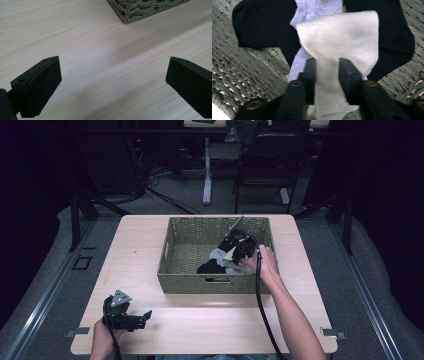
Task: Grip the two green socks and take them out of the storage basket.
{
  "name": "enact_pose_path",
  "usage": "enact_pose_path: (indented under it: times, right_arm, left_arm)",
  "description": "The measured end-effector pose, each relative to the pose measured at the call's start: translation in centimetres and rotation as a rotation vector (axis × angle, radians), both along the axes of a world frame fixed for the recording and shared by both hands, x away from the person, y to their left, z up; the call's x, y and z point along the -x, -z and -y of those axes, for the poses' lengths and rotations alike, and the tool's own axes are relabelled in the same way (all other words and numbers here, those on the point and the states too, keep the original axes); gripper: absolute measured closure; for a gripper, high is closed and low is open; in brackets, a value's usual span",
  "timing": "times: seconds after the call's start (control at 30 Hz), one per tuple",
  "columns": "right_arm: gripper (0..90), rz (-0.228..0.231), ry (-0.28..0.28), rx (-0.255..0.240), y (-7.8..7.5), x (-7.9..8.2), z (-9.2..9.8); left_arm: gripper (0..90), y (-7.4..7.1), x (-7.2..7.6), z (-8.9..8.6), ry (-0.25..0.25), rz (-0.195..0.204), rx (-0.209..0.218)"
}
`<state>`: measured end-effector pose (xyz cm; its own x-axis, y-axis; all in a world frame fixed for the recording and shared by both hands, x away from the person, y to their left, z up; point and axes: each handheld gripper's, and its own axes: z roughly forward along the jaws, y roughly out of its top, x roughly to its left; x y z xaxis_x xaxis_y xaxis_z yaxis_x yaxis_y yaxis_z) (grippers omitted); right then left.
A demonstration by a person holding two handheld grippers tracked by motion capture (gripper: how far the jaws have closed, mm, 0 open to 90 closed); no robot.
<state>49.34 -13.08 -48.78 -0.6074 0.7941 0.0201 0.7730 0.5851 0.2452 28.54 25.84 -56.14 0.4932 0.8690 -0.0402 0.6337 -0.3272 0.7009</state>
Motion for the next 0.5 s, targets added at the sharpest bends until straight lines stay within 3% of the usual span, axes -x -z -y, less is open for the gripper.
enact_pose_path:
  times: [0.07,0.2,0.5]
  right_arm:
    - [83.3,0.001,-0.003,0.004,-0.2,0.0,0.2]
    - [88.2,0.015,-0.006,0.000,-0.6,0.1,0.4]
    - [89.4,0.057,-0.003,0.007,-2.0,0.5,1.1]
  left_arm:
    - [0.3,0.0,0.0,0.0,0.000,0.002,0.000]
    - [0.3,0.0,0.0,0.0,0.000,0.001,0.001]
    - [0.3,0.0,0.0,0.0,-0.002,-0.001,0.000]
